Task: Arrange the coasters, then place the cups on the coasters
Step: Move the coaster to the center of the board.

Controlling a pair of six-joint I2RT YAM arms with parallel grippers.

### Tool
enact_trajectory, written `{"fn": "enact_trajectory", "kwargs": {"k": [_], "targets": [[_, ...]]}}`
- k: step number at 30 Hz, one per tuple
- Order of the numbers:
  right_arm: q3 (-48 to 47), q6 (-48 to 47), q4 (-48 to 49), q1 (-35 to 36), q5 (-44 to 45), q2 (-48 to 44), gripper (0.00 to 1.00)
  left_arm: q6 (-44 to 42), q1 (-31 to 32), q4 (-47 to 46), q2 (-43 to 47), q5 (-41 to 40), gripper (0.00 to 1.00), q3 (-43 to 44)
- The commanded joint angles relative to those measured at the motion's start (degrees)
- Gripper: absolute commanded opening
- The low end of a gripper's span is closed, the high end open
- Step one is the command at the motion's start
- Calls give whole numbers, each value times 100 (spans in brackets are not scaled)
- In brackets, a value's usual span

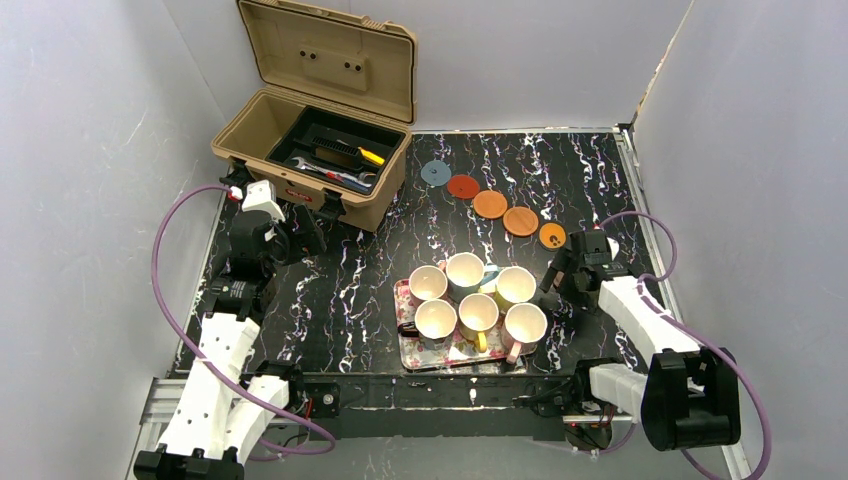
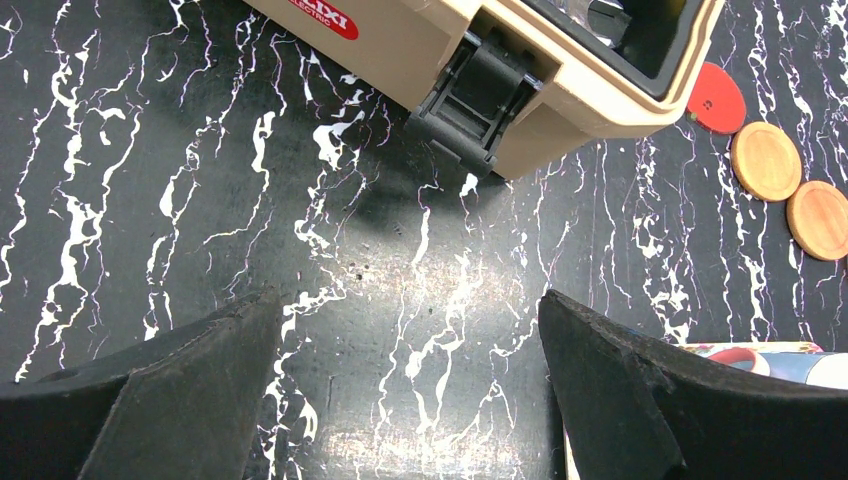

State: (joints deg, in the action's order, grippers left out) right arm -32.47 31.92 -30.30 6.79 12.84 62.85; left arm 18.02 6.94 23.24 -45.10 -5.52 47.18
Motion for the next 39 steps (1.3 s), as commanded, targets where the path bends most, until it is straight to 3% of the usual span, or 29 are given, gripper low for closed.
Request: {"fn": "enact_trajectory", "kwargs": {"k": [1,15,33,39], "targets": [[-106,328,31,217,262,78,99,-11,2,84,121,-19,98,-59],[87,809,-164,218,1034,-324,99,-31,3,102,146,-70,98,-51],[267,771,309,103,632,246,97,-27,6,109,123,-79,98,-42],[242,736,436,-28,555,387,92,-32,14,110,107,-81,98,-33]]}}
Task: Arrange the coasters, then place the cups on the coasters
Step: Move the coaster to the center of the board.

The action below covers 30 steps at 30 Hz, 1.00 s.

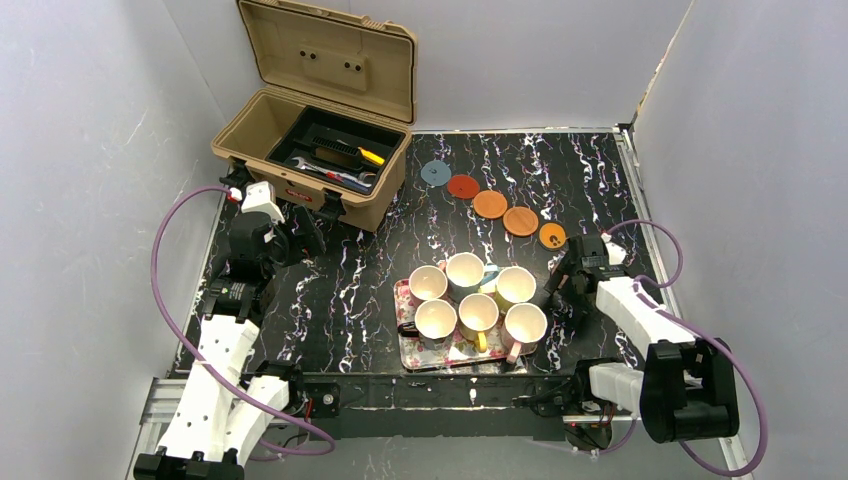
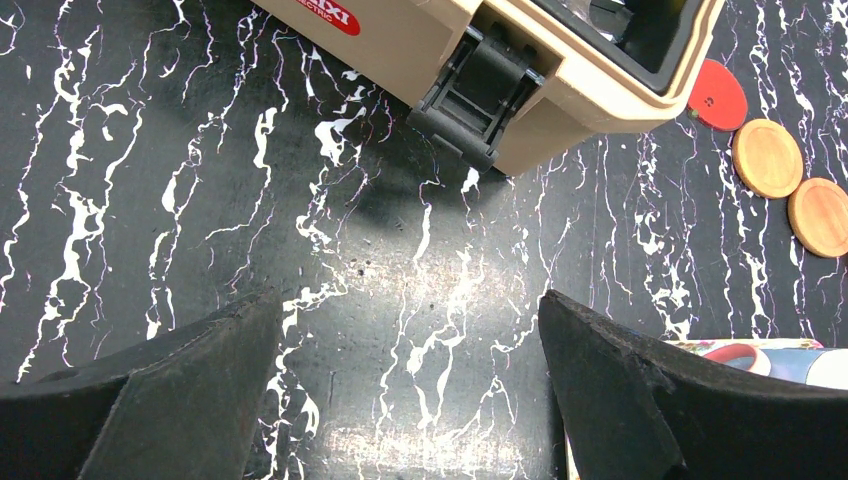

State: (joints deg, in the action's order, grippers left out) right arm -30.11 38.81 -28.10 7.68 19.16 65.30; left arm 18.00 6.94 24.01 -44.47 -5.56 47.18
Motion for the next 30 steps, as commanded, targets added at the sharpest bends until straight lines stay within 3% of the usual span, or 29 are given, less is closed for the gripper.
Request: {"fn": "enact_trajectory", "kwargs": {"k": [1,11,21,30], "targets": [[-3,23,235,-170,-90,168,91,-26,4,35,39,-72,98,-33],[34,-567,682,-1272,-897,511,84,-34,4,39,1,-90,98,-24],[-318,-922,689,-1444,-1368,882,82,-60,5,55,-27,-158,98,-7],[-299,-974,-106,-1415,-993,-418,98,-12,5,4,-92,-3,98,19]]}}
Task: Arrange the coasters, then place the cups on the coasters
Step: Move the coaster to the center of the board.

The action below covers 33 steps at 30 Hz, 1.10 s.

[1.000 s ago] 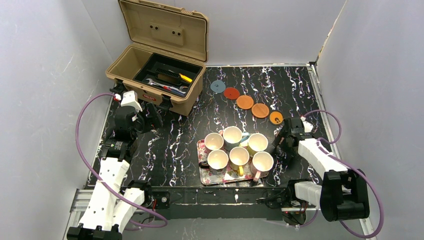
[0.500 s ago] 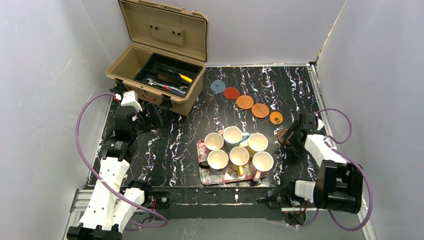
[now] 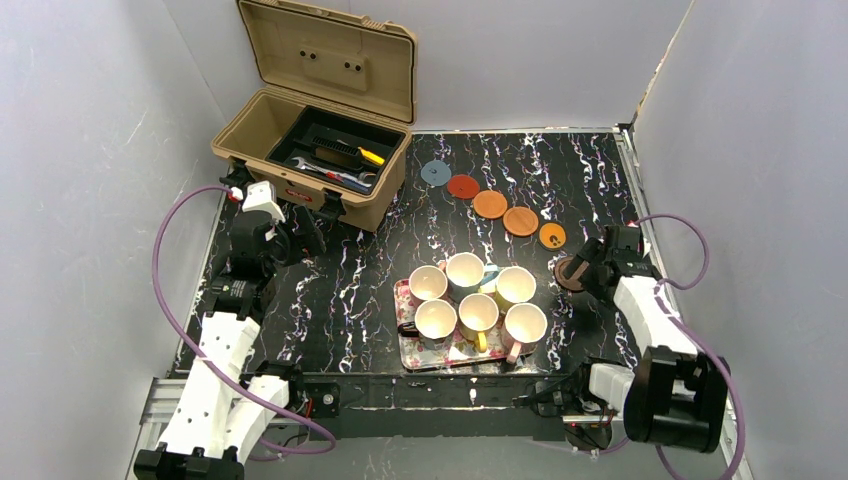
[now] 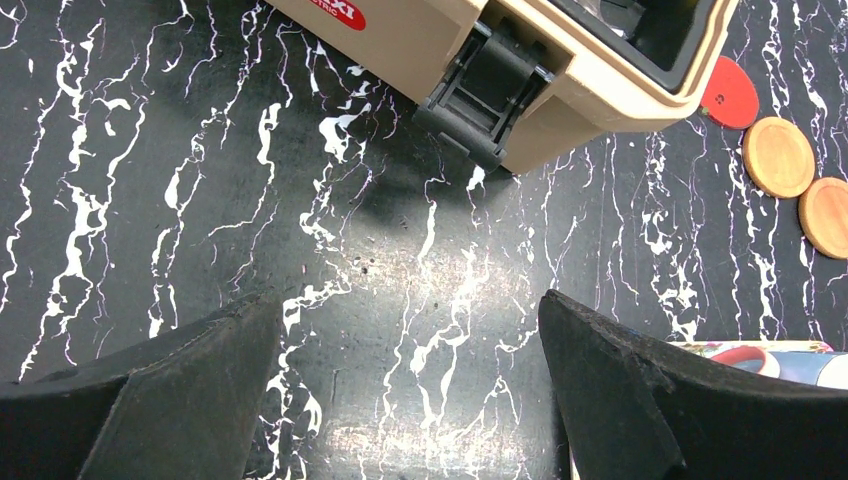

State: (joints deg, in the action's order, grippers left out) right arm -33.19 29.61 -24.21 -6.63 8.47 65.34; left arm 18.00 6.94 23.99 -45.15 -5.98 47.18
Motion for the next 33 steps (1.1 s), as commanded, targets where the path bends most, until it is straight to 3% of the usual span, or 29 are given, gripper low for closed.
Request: {"fn": "enact_trajectory", "kwargs": {"k": [1,16,22,33], "targets": [[29,-34,-490,52,32,-451,98,-15,2,4,-21,58,98,19],[-156,89,-611,595,340,334,98,9,4,24,123,102,98,-7],[-228,226,-577,617,698,538,95,11,4,27,136,105,98,-7],[-261,241,-151,619,570,1164,90,-2,8,44,80,51,98,2]]}}
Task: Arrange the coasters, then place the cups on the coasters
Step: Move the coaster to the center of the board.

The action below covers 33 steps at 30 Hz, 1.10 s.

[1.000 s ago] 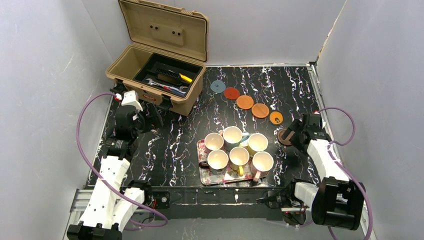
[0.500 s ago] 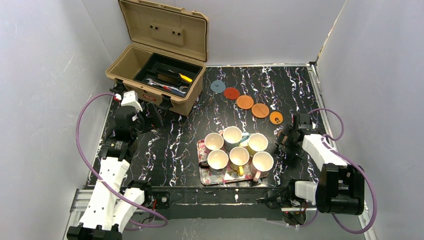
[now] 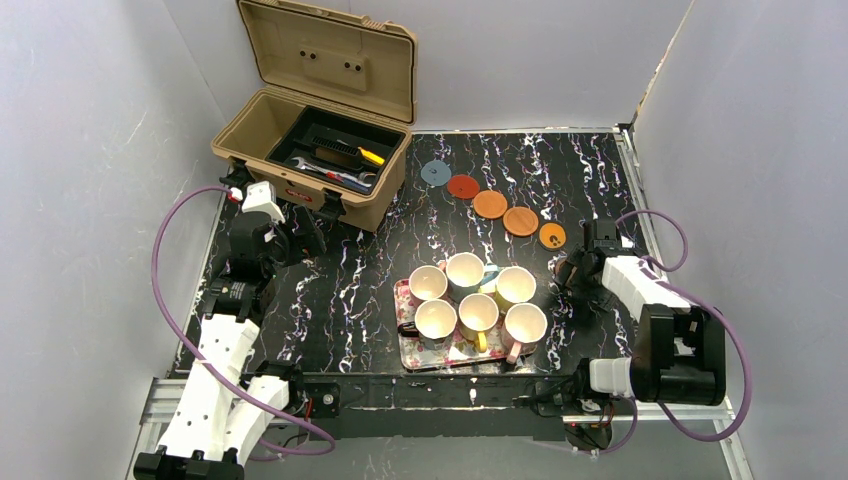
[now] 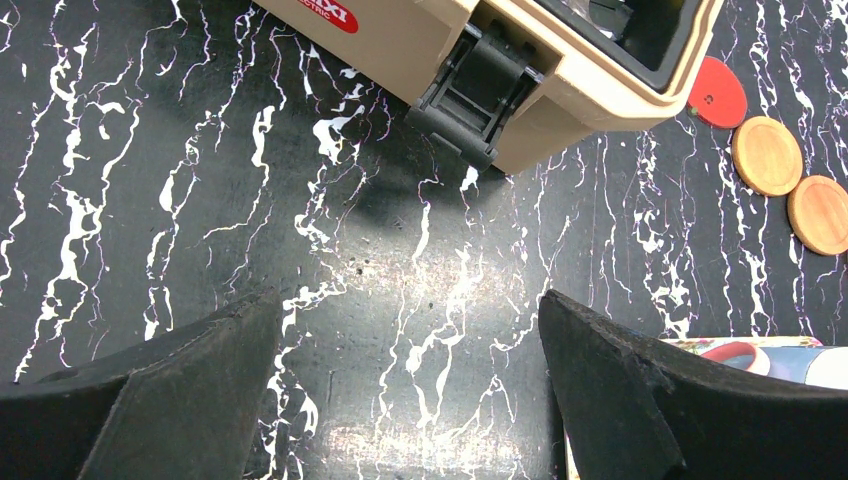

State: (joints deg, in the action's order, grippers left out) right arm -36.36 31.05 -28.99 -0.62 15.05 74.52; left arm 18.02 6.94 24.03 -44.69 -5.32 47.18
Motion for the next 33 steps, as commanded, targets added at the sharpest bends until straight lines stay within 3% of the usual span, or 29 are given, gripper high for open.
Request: {"fn": "enact_trajectory", "kwargs": {"k": [1,21,33], "targets": [[42,108,359,18,-96,269,89,-8,8,42,33,-29,98,2],[3,72,1052,-61,-596,1064,82,-40,3,68,-57,-140,98,26],[-205,-20,971,-70,-876,1047,82,-51,3,70,-66,-153,98,28]]}}
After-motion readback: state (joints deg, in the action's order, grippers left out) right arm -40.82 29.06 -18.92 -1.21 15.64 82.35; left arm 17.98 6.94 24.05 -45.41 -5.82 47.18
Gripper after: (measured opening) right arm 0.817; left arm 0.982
